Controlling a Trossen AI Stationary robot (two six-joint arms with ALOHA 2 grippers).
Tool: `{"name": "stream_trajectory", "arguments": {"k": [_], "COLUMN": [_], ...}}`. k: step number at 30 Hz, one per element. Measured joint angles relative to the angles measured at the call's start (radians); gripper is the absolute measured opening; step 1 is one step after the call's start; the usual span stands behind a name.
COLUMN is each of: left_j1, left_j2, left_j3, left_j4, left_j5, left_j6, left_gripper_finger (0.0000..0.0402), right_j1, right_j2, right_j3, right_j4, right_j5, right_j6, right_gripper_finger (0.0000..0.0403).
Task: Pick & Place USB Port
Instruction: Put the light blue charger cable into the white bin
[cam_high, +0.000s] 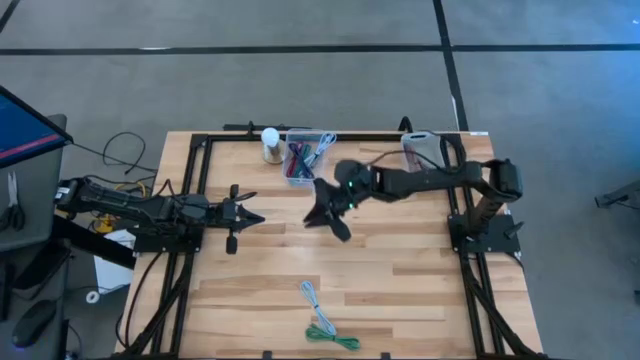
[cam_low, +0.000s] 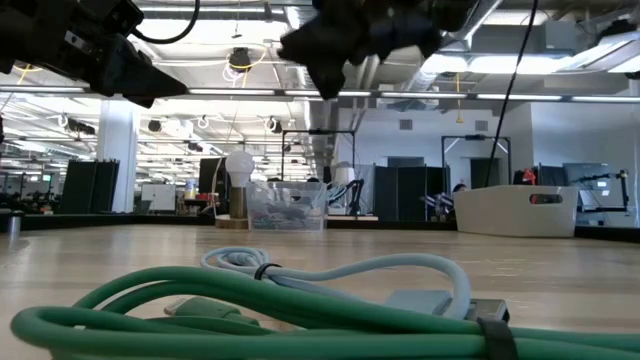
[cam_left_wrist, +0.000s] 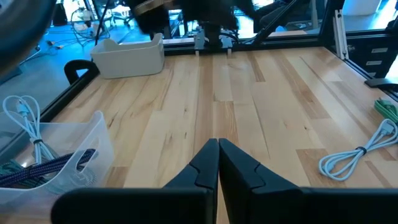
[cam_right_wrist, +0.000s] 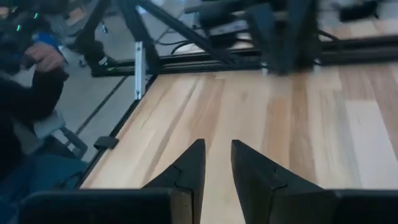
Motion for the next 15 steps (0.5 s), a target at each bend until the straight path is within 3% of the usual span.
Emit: {"name": "stream_trajectory", "arguments": {"k": [4,10,15], "left_j1": [0.000,0.000,0.000], "left_j2": [0.000,0.000,0.000], "left_j3": [0.000,0.000,0.000], "left_j4": [0.000,0.000,0.001], "left_j5": [-0.002,-0.002,-0.002], "left_j6": [0.000,0.000,0.000], "left_gripper_finger": [0.0012,0.0012,0.0012], "right_j1": [0.072,0.126,0.148], "right_j2": [-0.018,-0.002,0.037], "right_j3": [0.000,0.000,0.001], "right_j4": [0.001,0.037,0.143], "right_j5": [0.081,0.085,0.082], "right_j6": [-0.014,-0.013,0.096], "right_gripper_finger": [0.0070,0.0070,0.0070]}}
